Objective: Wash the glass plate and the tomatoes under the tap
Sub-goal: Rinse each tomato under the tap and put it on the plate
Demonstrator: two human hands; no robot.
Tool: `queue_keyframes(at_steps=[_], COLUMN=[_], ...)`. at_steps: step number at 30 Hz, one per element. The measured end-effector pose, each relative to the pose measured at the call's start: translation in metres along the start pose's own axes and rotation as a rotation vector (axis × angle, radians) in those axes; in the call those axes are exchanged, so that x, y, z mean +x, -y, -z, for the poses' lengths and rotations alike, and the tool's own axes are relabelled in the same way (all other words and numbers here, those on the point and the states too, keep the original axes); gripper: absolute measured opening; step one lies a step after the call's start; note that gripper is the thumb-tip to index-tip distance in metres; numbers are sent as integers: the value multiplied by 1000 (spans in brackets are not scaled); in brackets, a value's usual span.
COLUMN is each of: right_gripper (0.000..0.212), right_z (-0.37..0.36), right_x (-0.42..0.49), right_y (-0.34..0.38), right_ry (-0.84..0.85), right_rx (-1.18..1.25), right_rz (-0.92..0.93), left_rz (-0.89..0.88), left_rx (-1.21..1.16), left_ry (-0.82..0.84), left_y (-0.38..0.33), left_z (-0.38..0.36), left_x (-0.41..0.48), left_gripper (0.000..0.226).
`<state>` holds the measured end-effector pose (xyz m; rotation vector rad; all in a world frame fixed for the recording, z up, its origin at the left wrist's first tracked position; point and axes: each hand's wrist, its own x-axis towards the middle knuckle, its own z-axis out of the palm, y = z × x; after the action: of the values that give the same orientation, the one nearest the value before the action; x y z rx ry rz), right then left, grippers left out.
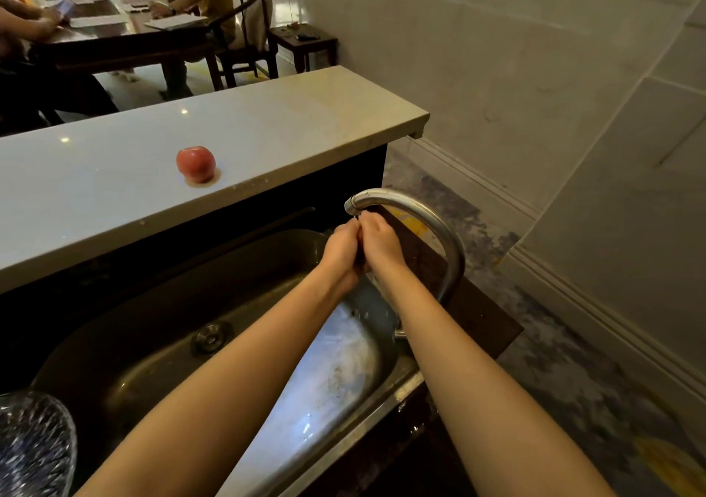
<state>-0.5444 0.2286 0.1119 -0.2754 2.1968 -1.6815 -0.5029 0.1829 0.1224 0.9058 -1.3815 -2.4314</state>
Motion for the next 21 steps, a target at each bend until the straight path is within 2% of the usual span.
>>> queue_keyframes(at_steps=[3, 6, 8, 10, 12, 14, 16, 19, 21], right_gripper=[26, 28, 29, 30, 24, 28, 32, 32, 33], right_z=[-4, 0, 1, -1, -5, -4, -4, -7, -9], right_x=[-6, 1, 4, 0, -10, -15, -8, 7, 11], right_y=[-5, -1, 4, 6, 0, -7, -12, -11, -10], right_ry=[71, -92, -142, -71, 89, 211, 169, -24, -48], right_rx=[-77, 72, 154, 97, -7, -56, -83, 84, 265], right_rz=[62, -54, -139, -102, 46, 123, 116, -86, -226], left_rz=[-62, -56, -60, -102, -94, -37, 13, -53, -136], left_rx=[71, 125, 141, 136, 87, 69, 160, 270, 407], left_ry=[-31, 45, 68, 37, -13, 11, 57, 163, 168], left_y=[-5, 1, 6, 4, -4, -9, -7, 3, 8], left_z=[4, -1, -2, 1, 11, 18, 20, 17, 18], left_x=[6, 1, -1, 0, 5, 9, 8, 2, 5], left_gripper=[24, 19, 19, 15, 27, 35, 38, 30, 34])
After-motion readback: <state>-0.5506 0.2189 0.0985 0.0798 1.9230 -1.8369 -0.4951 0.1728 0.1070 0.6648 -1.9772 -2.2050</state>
